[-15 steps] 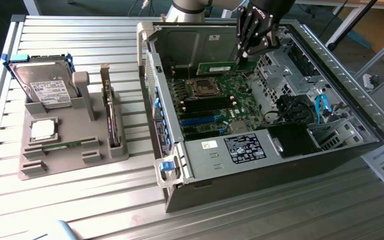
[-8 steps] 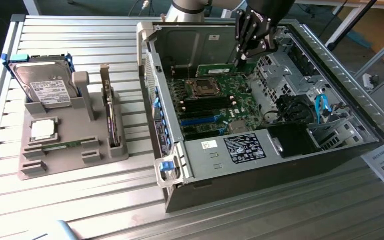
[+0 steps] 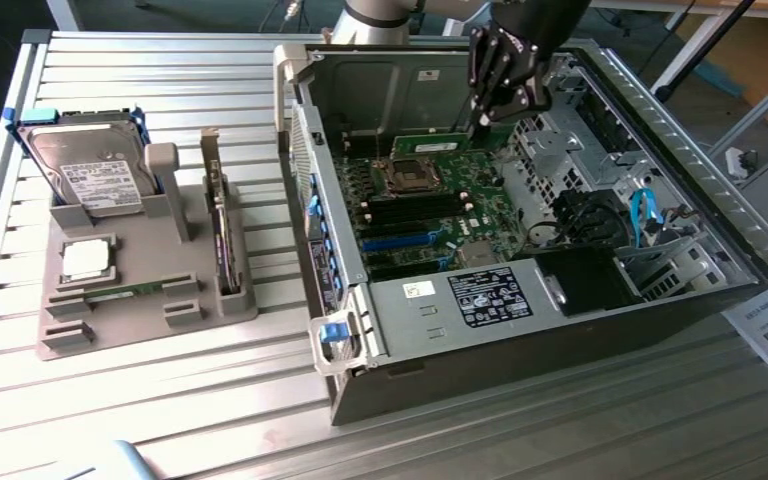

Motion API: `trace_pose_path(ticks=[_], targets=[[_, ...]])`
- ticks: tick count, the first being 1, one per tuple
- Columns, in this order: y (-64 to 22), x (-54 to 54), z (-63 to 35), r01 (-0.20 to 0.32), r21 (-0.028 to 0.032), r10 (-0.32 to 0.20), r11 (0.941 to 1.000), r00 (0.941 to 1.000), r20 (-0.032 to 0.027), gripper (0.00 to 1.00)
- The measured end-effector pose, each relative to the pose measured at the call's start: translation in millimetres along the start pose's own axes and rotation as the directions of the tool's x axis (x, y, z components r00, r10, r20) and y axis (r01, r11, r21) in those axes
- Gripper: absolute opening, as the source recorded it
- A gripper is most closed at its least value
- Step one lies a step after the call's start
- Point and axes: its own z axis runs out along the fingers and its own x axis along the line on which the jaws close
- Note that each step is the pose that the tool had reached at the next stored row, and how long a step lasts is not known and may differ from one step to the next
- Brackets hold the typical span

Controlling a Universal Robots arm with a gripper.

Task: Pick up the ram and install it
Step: 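Insert the ram into the slot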

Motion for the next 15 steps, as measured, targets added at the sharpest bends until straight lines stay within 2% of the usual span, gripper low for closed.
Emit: trace_pose_path(ticks=[15], targets=[[-0.3,-0.3,8.4,-0.004,-0.0001,0.004,1.0,1.0,0.0001,0.12]])
